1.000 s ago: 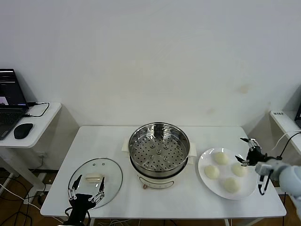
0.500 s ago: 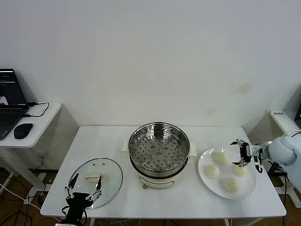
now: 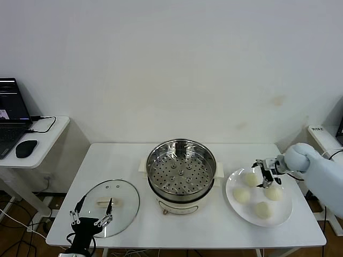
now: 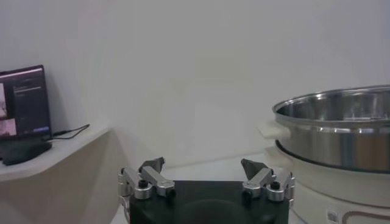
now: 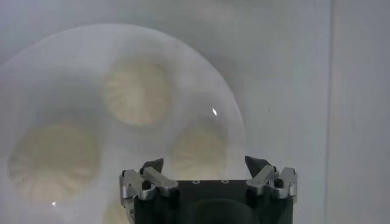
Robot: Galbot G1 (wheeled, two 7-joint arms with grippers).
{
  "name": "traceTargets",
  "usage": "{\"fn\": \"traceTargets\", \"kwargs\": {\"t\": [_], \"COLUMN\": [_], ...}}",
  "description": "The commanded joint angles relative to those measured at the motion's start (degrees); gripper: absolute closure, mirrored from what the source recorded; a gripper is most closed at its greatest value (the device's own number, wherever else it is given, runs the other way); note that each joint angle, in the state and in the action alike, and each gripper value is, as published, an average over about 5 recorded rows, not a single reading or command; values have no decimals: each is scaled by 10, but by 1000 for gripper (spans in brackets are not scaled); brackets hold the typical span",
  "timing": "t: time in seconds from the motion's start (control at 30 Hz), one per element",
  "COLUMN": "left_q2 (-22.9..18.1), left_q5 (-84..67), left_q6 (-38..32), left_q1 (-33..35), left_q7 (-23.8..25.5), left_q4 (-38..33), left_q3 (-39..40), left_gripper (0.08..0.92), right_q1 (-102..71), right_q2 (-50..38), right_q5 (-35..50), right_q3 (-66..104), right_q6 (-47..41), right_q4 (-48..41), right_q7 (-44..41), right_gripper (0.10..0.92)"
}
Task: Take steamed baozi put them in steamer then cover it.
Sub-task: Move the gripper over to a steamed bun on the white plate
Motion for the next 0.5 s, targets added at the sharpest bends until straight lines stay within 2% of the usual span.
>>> {"fn": "traceTargets", "kwargs": {"t": [0.03,0.5], "left_q2": [0,1], "left_q5": [0,0], "left_q6": [0,0], "left_q1": [0,-2], "left_q7": [0,1], "left_q4": [0,0], "left_q3": [0,-2], "left_gripper": [177,177], "right_q1": [43,31], "right_q2": [35,45], "right_q5": [-10,-33], "right_q3": [-50,-39], "right_q6": [2,-6], "right_q4": [-43,-68], "right_q7": [-10,-5], "right_gripper": [203,216]}}
